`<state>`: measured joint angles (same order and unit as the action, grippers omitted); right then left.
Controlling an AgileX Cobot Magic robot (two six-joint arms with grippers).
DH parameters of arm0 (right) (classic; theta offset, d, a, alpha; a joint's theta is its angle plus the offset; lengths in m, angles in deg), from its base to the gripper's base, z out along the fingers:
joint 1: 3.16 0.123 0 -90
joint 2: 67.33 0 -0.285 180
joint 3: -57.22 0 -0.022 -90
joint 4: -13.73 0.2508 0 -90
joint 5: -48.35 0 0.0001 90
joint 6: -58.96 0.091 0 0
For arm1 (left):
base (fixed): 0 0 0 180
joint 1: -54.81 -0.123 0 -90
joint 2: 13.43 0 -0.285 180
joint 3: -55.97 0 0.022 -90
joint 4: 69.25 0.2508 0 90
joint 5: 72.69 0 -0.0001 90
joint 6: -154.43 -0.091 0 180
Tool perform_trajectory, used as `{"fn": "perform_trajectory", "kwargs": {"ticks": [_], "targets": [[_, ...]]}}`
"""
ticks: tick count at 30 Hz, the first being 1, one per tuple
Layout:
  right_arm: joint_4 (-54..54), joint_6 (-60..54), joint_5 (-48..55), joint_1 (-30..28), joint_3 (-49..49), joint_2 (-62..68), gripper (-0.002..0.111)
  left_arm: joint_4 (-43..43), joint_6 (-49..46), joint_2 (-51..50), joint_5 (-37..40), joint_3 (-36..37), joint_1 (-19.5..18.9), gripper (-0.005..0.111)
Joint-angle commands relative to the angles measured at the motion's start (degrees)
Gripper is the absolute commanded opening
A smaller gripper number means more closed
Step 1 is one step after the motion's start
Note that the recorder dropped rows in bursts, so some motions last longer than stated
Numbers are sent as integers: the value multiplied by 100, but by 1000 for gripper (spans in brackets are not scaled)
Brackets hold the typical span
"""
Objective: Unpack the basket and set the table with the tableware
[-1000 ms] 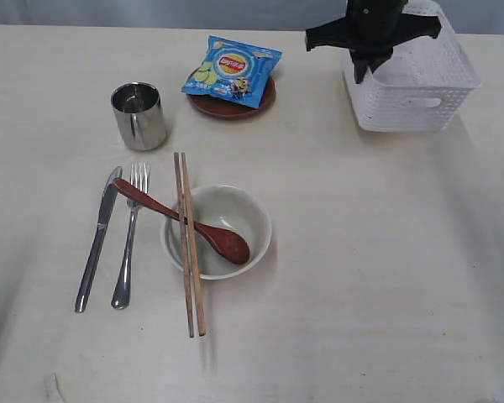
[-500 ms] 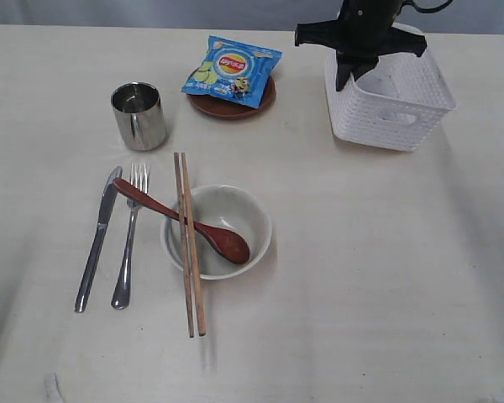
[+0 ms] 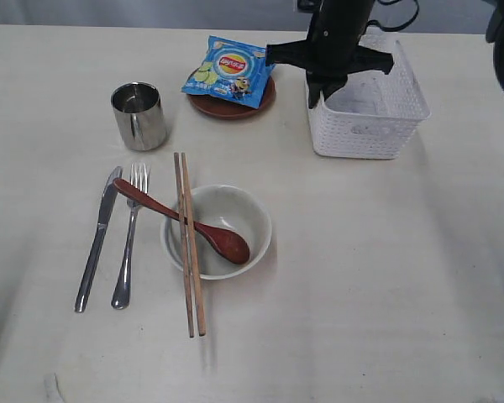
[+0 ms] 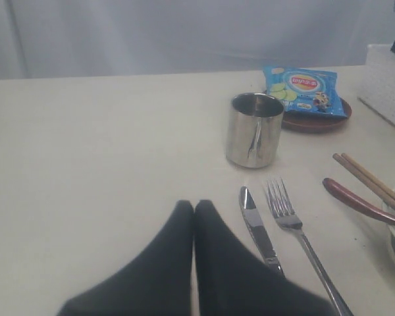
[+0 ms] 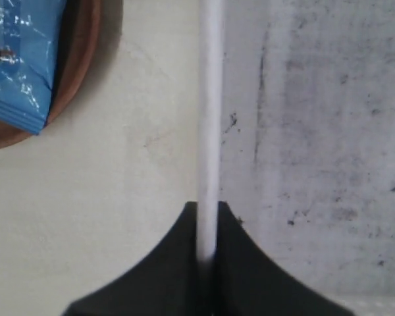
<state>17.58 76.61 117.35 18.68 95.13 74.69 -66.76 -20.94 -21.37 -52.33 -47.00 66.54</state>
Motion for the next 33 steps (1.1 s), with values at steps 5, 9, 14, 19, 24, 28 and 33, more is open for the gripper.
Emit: {"fn": "perform_trajectory", "kwargs": {"ticks": [5, 9, 14, 19, 24, 28, 33], "targets": [[57, 277, -114, 30, 9, 194, 34, 52, 24, 15, -61, 18, 29, 0], [126, 277, -129, 30, 9, 181, 47, 52, 24, 15, -61, 18, 29, 0], [471, 188, -105, 30, 9, 181, 51, 52, 24, 15, -61, 18, 29, 0], [874, 159, -173, 30, 9, 181, 51, 52, 24, 15, -61, 18, 29, 0], [749, 159, -234, 30, 9, 181, 51, 52, 24, 15, -61, 18, 29, 0], [737, 78, -171, -7, 9, 137, 51, 52, 24, 15, -61, 18, 29, 0], [622, -149, -186, -86, 55, -201, 51, 52, 24, 15, -61, 18, 29, 0]]}}
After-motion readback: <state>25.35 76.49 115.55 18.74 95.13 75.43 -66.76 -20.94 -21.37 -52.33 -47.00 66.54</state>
